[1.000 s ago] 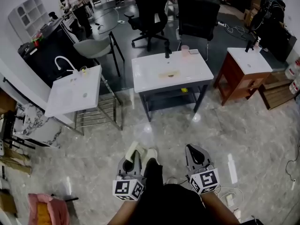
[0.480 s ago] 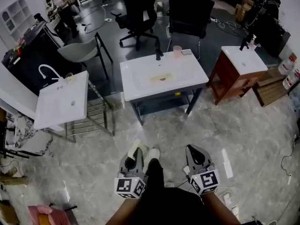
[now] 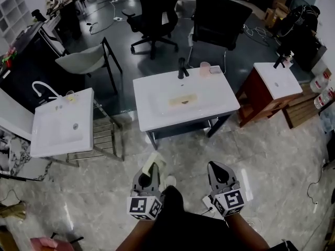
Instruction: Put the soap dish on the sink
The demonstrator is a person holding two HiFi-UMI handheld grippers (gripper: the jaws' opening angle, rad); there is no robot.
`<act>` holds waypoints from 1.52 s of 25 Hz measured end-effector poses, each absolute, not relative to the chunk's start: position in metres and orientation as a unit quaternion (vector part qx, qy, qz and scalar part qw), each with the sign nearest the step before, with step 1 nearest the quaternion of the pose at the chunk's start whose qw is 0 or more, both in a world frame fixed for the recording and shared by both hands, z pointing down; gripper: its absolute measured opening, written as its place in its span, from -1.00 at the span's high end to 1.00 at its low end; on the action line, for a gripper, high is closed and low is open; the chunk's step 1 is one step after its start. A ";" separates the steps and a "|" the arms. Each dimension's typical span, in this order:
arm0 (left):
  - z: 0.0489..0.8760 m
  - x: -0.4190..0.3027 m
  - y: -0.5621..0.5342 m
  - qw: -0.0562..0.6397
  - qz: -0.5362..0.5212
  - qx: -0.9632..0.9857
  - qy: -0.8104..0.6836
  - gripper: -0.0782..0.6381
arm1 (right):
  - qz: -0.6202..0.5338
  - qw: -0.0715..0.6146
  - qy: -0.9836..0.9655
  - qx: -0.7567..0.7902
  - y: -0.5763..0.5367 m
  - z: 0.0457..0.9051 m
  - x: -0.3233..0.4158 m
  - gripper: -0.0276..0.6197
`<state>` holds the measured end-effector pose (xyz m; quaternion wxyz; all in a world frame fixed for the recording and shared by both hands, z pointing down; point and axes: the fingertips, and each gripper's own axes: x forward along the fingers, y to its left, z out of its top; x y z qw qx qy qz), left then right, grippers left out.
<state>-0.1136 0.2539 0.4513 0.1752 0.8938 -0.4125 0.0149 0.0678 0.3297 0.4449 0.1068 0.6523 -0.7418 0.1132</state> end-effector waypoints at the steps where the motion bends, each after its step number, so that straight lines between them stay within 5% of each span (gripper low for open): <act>1: 0.451 -0.113 0.241 0.177 0.015 0.894 -0.411 0.73 | 0.113 0.108 -0.743 0.651 0.317 0.443 0.067 0.92; 18: 0.454 -0.108 0.101 0.198 -0.002 0.907 -0.372 0.73 | 0.114 0.130 -0.729 0.662 0.169 0.437 0.063 0.92; 38: 0.452 -0.122 0.060 0.174 0.008 0.890 -0.422 0.73 | 0.119 0.103 -0.765 0.625 0.088 0.456 0.062 0.92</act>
